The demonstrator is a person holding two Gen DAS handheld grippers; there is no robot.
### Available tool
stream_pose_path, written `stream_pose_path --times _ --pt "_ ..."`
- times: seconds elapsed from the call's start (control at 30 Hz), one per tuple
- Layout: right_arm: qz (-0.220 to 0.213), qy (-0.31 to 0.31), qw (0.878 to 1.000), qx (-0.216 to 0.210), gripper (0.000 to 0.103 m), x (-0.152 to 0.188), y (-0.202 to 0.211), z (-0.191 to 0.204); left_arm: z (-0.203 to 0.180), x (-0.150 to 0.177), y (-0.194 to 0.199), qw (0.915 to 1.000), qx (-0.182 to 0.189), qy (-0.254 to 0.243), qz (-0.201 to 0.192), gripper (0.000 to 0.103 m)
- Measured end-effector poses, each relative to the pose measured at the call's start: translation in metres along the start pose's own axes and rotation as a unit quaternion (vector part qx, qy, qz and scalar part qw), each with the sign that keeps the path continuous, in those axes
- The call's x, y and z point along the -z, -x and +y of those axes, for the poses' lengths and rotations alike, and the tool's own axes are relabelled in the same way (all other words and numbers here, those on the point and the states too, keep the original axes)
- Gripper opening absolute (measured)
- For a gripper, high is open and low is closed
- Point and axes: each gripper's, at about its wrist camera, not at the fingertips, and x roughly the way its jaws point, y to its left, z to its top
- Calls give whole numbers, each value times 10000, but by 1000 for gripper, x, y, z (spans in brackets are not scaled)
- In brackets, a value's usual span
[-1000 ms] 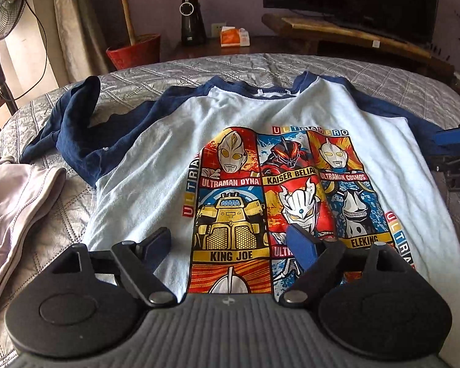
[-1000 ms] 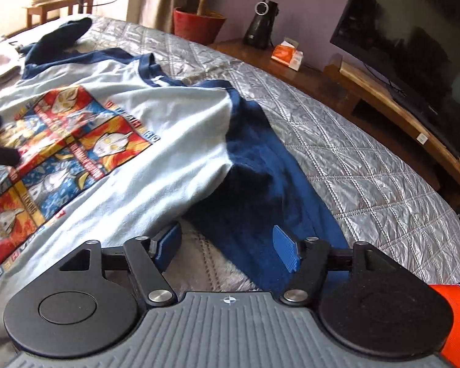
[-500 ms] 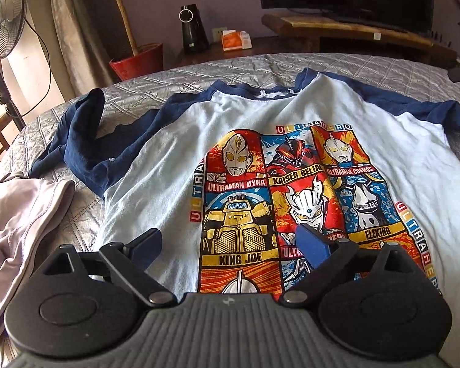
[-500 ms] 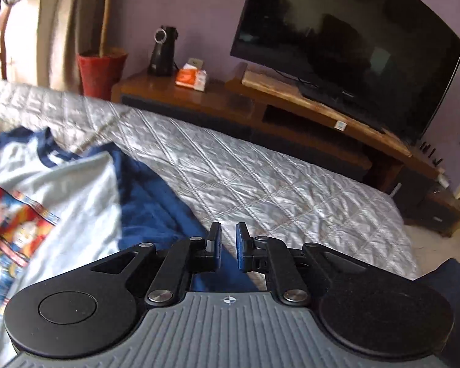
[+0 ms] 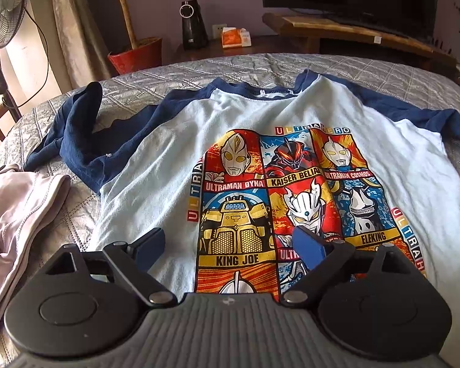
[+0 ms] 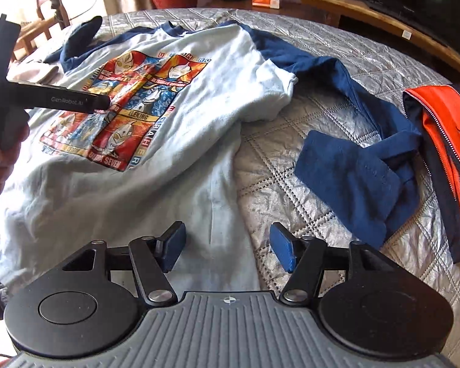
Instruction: Fold clothes
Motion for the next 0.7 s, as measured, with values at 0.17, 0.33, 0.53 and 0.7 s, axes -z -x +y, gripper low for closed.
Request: stream_pose_path --times 0.17,0.33,0.53,0.7 --pt "48 -254 9996 -127 4 4 16 2 -6 1 1 9996 -154 -201 -85 94" --pt "413 -778 9960 -144 5 28 31 0 -5 -1 -1 9996 -136 -228 -52 95" --pt "-35 -557 9967 598 13 18 57 0 -5 -2 3 9998 -73 -179 -92 89" --pt "-309 -369 9987 -148 28 -26 38 23 -15 1 4 9981 -301 -502 -196 86"
